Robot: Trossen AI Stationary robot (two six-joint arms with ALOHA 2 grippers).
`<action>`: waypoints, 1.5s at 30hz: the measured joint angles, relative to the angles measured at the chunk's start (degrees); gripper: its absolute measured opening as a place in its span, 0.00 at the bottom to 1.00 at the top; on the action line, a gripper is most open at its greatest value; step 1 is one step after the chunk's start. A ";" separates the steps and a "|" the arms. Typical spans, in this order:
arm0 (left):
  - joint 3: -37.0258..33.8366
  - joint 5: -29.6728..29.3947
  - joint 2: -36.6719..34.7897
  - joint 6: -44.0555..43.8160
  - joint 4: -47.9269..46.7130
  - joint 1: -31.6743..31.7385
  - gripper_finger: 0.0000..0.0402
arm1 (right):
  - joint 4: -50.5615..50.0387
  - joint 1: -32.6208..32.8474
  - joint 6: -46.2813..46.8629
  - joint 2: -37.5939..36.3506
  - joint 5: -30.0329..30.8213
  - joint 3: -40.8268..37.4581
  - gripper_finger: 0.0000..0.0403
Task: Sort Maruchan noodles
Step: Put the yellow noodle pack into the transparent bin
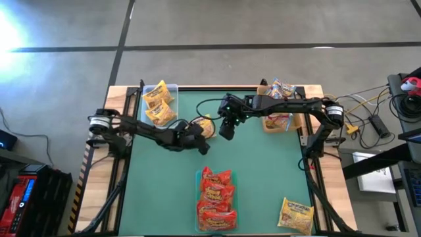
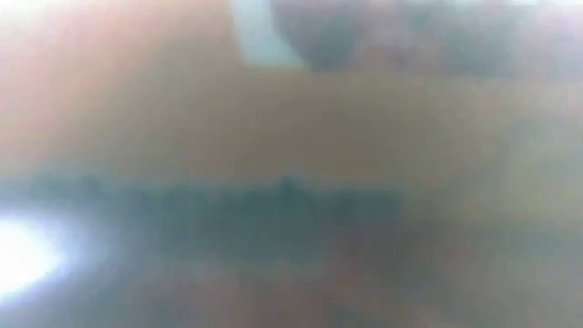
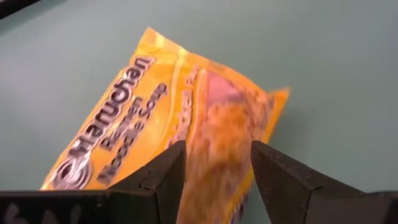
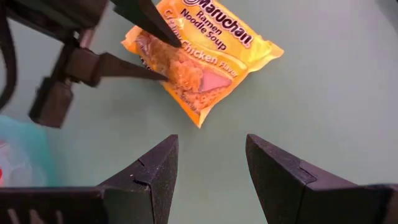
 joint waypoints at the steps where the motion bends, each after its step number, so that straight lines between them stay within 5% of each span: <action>1: 0.01 0.00 0.71 0.05 1.35 0.46 0.41 | 0.02 -0.02 0.00 0.00 0.10 0.00 0.44; 8: 1.93 2.99 4.50 4.66 0.99 0.49 0.41 | -0.40 0.00 0.20 0.00 0.19 -0.04 0.44; 17: 1.47 10.23 -0.60 10.50 -18.89 -8.43 0.41 | -0.60 0.00 -1.87 0.00 0.43 -0.17 0.44; 22: 1.53 7.22 -6.16 1.82 -26.66 -12.25 0.41 | -0.37 0.00 -2.24 0.00 0.97 -0.34 0.44; 28: 1.38 0.08 -8.48 -8.77 -26.60 -12.05 0.41 | 1.34 0.00 -1.85 0.02 1.39 -0.39 0.44; 45: 0.39 -2.58 -5.42 -7.81 -17.10 -11.21 0.41 | 7.57 -1.82 5.96 3.91 -8.47 -0.81 0.44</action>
